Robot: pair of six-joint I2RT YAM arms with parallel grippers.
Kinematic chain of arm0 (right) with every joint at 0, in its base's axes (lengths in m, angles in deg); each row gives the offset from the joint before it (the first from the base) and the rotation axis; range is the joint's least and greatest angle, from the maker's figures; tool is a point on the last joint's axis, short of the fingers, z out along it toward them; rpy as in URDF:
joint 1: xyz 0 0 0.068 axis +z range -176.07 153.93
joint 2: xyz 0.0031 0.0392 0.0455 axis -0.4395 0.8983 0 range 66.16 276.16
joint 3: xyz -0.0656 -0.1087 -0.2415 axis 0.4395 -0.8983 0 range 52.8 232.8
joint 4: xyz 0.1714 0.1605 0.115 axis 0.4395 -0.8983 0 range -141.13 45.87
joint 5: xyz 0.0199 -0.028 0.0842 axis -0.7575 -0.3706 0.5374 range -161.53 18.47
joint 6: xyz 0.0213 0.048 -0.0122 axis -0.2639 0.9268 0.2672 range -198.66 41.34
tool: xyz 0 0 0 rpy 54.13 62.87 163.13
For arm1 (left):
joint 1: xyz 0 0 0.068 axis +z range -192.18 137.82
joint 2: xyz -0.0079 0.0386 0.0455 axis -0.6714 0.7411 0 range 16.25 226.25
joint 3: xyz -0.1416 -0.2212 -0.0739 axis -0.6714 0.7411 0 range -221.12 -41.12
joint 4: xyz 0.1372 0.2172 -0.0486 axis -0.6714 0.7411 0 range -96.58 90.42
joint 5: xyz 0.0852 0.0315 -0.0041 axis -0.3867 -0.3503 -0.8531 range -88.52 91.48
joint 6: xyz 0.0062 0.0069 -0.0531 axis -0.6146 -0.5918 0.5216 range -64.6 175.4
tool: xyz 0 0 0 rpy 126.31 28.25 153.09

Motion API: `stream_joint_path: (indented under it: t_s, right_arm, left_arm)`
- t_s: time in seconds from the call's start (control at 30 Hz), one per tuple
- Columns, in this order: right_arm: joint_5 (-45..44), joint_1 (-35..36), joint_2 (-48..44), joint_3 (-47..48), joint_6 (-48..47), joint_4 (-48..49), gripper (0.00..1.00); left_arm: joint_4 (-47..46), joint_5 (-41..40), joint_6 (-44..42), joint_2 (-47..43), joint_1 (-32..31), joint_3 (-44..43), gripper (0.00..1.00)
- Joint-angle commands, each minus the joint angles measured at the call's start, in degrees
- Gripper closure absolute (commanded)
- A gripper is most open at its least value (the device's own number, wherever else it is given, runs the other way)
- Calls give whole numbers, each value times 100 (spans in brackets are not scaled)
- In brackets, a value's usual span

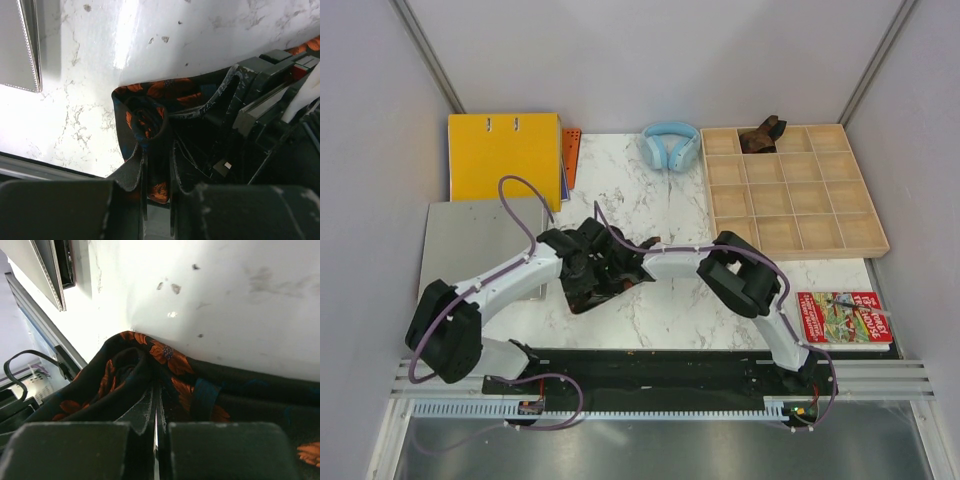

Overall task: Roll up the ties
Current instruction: Roll the tie at the center of the board.

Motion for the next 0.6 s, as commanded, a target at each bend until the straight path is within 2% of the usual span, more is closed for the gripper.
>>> stream_joint_path:
  t_s: [0.0,0.2,0.57]
  right_arm:
    - [-13,197,-141,-163,-142,161,100]
    - [83,48,-422,-524,-230,108,100]
    - [180,-348,-985,-1122,-388,170,98]
  left_arm:
    - [-220,-440,24,666,-161,-228,98]
    - [307,-853,-2,1158,-249,-536,98]
    - [282,-846,-178,905,-354,-316,98]
